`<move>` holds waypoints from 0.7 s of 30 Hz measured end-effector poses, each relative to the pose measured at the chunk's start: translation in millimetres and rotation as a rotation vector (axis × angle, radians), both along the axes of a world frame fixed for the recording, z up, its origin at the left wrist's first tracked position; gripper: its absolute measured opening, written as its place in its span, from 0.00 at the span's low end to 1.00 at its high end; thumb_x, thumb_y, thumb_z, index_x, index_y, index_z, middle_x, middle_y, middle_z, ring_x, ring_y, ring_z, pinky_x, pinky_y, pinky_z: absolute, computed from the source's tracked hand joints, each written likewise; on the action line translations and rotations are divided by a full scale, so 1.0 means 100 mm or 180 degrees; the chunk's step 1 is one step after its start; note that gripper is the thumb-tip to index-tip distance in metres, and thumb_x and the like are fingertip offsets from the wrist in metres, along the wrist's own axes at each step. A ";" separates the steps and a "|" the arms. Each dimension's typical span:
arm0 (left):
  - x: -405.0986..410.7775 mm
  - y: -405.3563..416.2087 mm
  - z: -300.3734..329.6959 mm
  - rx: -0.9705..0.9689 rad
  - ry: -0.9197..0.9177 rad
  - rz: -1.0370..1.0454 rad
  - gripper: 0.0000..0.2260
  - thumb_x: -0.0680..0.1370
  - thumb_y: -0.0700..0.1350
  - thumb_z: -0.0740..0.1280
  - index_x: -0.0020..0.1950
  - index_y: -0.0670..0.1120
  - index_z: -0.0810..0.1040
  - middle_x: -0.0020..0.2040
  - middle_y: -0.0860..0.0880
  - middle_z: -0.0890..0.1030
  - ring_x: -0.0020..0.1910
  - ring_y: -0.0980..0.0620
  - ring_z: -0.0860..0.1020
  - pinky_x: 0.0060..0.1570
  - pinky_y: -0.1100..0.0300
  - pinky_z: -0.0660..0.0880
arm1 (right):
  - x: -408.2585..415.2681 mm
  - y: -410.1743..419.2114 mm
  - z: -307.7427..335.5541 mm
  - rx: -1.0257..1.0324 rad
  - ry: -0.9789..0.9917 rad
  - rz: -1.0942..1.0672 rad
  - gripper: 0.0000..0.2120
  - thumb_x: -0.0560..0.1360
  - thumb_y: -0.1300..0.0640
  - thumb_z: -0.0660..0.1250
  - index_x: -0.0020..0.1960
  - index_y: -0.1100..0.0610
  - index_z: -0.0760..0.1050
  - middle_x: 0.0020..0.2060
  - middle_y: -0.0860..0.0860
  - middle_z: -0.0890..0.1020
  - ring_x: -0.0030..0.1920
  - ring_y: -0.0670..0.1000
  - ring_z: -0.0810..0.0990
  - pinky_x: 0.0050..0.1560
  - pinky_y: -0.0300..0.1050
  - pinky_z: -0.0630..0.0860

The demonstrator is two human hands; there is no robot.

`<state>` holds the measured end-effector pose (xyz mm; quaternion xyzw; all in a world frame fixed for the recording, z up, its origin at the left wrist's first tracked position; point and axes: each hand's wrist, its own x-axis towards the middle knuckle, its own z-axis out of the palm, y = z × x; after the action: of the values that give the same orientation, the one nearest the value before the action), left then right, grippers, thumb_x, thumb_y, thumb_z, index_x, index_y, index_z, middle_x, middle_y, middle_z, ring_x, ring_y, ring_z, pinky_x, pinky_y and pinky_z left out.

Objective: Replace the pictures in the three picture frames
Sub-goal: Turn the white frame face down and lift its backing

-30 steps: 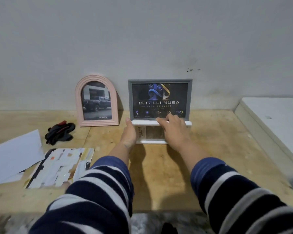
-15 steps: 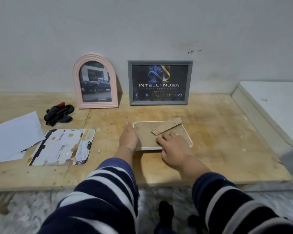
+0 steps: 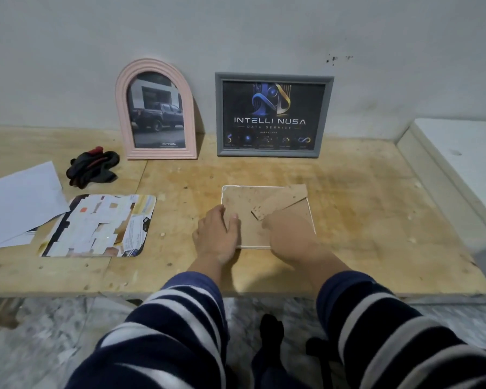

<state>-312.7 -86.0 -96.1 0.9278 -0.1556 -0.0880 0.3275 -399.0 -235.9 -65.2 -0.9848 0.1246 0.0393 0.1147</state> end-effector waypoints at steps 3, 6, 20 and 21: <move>-0.02 0.10 -0.10 0.0262 -0.0273 -0.0377 0.29 0.78 0.63 0.56 0.74 0.50 0.60 0.72 0.50 0.67 0.68 0.48 0.65 0.65 0.49 0.60 | 0.23 -0.01 0.03 0.0138 -0.0067 -0.0255 0.20 0.75 0.63 0.58 0.64 0.52 0.74 0.57 0.50 0.78 0.59 0.53 0.73 0.56 0.48 0.74; 0.00 0.22 -0.20 0.0651 -0.0566 -0.0753 0.39 0.72 0.72 0.53 0.76 0.51 0.55 0.74 0.52 0.62 0.67 0.48 0.63 0.63 0.50 0.59 | 0.48 0.01 0.06 0.0391 0.0080 -0.0376 0.23 0.77 0.63 0.57 0.70 0.48 0.69 0.63 0.51 0.72 0.63 0.54 0.72 0.60 0.51 0.73; 0.04 0.24 -0.26 0.1320 -0.0576 -0.0927 0.52 0.68 0.78 0.50 0.79 0.46 0.41 0.79 0.52 0.40 0.78 0.54 0.41 0.72 0.37 0.37 | 1.22 0.15 -0.07 0.0201 0.0374 0.0046 0.30 0.76 0.66 0.54 0.74 0.45 0.63 0.61 0.54 0.67 0.61 0.57 0.71 0.55 0.51 0.74; 0.03 0.23 -0.25 0.1319 -0.0576 -0.0933 0.52 0.67 0.78 0.50 0.79 0.46 0.41 0.79 0.53 0.40 0.78 0.55 0.41 0.72 0.37 0.37 | 1.20 0.14 -0.08 0.0180 0.0325 0.0041 0.29 0.76 0.67 0.54 0.74 0.45 0.64 0.61 0.53 0.67 0.60 0.56 0.72 0.54 0.51 0.74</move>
<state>-309.7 -63.2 -121.2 0.9467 -0.2955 -0.0812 0.0991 -278.7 -222.4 -73.2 -0.9786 0.1228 0.0938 0.1357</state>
